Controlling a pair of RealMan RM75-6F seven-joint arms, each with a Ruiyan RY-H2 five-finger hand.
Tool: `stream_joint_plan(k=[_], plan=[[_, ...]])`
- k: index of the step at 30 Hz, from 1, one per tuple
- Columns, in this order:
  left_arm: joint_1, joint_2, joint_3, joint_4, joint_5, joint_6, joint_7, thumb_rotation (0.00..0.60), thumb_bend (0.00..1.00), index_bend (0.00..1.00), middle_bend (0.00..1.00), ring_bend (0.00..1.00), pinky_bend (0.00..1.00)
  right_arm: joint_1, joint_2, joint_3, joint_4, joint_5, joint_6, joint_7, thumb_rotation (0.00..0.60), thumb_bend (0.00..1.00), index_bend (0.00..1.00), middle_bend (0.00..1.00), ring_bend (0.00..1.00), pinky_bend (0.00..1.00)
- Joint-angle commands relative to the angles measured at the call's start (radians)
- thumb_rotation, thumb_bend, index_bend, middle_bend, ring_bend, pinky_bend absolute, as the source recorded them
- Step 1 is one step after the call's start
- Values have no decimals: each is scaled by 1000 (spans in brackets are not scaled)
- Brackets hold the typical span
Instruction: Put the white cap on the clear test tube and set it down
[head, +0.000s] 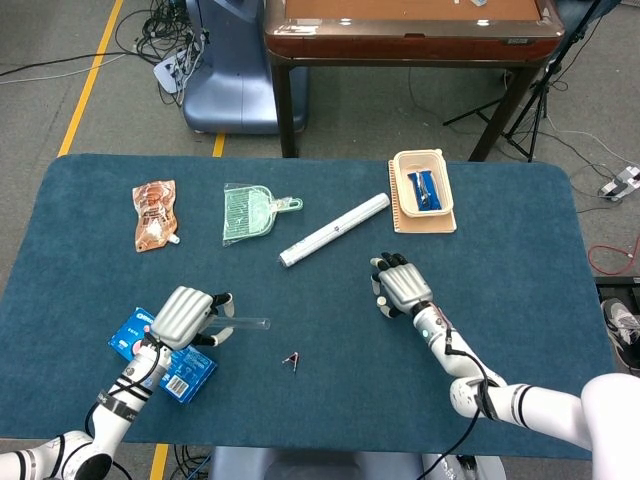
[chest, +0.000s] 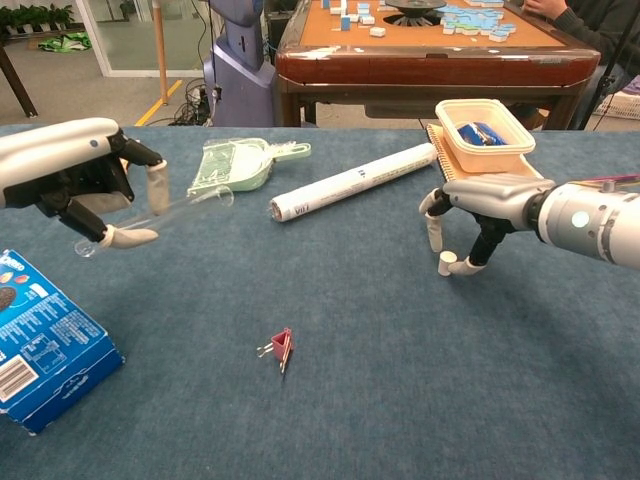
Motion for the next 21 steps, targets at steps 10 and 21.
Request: stream_joint_plan(k=[10, 21], plan=[[0, 1, -5, 7, 2, -5, -9, 600, 253, 603, 1000, 999, 1000, 11, 0, -4, -8, 20, 9, -6, 600, 353, 576, 185, 0, 93], [-51, 44, -70, 26, -62, -118, -179, 600, 254, 606, 1000, 999, 1000, -37, 231, 102, -306, -34, 95, 141, 600, 392, 626, 230, 0, 93]])
